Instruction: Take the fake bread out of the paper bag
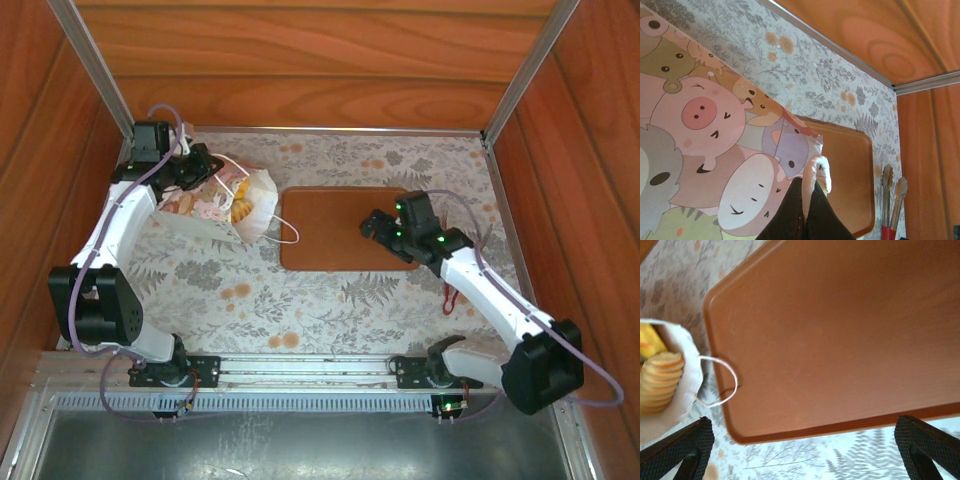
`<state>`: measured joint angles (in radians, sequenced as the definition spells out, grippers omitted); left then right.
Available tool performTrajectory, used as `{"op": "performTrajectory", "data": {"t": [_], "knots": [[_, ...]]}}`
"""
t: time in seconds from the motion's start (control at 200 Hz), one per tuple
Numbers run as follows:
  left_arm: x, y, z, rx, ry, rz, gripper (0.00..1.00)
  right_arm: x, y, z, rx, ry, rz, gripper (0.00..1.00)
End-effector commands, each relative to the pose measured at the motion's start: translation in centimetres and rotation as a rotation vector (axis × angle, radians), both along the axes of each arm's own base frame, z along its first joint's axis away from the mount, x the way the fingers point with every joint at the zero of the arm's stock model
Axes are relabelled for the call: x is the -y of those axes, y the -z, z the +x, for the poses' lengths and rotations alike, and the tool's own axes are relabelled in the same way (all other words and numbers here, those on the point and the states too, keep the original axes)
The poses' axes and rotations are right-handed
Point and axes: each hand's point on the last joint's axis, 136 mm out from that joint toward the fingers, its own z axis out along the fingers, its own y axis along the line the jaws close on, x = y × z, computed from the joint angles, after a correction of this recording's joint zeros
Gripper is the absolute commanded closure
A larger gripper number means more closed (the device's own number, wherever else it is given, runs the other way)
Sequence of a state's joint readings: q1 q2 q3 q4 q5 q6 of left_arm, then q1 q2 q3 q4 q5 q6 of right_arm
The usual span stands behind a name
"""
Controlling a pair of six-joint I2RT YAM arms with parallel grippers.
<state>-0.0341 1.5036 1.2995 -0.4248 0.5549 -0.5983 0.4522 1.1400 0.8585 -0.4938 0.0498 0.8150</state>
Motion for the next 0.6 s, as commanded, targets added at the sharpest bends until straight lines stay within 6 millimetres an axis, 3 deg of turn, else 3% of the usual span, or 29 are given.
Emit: {"op": "performTrajectory", "data": {"t": [0.0, 0.2, 0.435, 0.595], "knots": [[0.4, -0.1, -0.6, 0.009, 0.019, -0.022, 1.00, 5.0, -0.1, -1.0, 0.019, 0.063, -0.181, 0.00], [1.4, -0.5, -1.8, 0.006, 0.062, -0.059, 1.00, 11.7, 0.0, -2.1, -0.028, 0.115, -0.383, 0.00], [3.0, -0.5, -2.4, 0.019, 0.129, -0.058, 1.00, 16.2, 4.8, -2.6, -0.289, 0.146, -0.207, 0.03], [3.5, -0.8, -2.4, 0.033, 0.152, -0.055, 1.00, 19.0, 6.7, -3.0, -0.432, 0.200, -0.266, 0.06]]}}
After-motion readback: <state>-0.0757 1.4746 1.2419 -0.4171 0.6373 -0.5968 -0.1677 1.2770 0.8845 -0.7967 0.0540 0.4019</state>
